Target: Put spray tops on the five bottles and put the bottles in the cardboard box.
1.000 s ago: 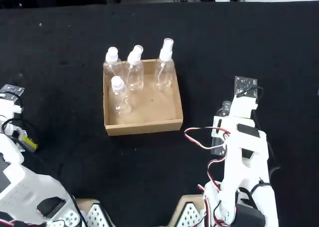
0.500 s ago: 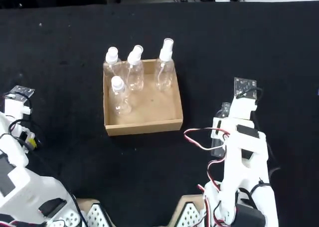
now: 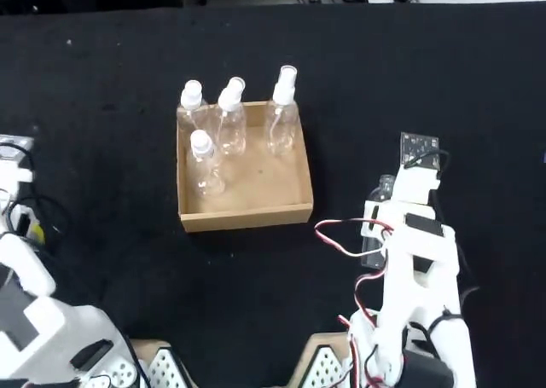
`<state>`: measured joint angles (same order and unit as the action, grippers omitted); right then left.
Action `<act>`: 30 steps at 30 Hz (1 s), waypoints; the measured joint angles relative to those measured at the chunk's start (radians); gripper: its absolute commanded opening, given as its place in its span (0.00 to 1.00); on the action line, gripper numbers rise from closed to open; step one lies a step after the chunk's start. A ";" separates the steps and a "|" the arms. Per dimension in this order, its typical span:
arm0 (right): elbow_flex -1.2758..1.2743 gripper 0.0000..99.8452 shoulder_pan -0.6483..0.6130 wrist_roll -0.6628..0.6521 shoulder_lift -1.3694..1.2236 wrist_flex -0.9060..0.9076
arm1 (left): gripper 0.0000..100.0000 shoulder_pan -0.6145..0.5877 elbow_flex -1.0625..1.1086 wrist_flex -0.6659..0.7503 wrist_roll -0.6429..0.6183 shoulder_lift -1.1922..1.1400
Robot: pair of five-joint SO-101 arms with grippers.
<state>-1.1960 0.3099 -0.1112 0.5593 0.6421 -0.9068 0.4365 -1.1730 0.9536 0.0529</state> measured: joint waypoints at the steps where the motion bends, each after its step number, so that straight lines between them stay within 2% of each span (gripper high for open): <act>1: -0.005 0.01 0.000 0.000 0.020 0.000 | 0.03 -0.002 0.000 0.000 -0.034 0.023; 6: -0.058 0.01 0.000 0.000 0.172 0.000 | 0.03 0.018 0.000 0.000 -0.245 0.155; 10: -0.095 0.01 0.000 0.000 0.316 0.000 | 0.03 0.046 0.000 -0.002 -0.356 0.264; 14: -0.097 0.01 0.008 -0.068 0.367 -0.003 | 0.03 0.091 0.000 -0.043 -0.376 0.310; 17: -0.094 0.01 0.107 -0.153 0.351 -0.009 | 0.03 0.103 -0.003 -0.078 -0.379 0.313; 22: -0.014 0.01 0.282 -0.172 0.265 -0.126 | 0.03 0.112 -0.003 -0.064 -0.382 0.313; 27: -0.014 0.01 0.296 -0.176 0.173 -0.367 | 0.03 0.140 -0.003 -0.054 -0.434 0.313; 30: 0.000 0.01 0.296 -0.181 0.074 -0.377 | 0.03 0.153 -0.003 -0.054 -0.437 0.313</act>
<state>-1.1960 0.6061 -0.2923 0.6329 0.2647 -0.7534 0.4335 -1.2267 0.5163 0.3659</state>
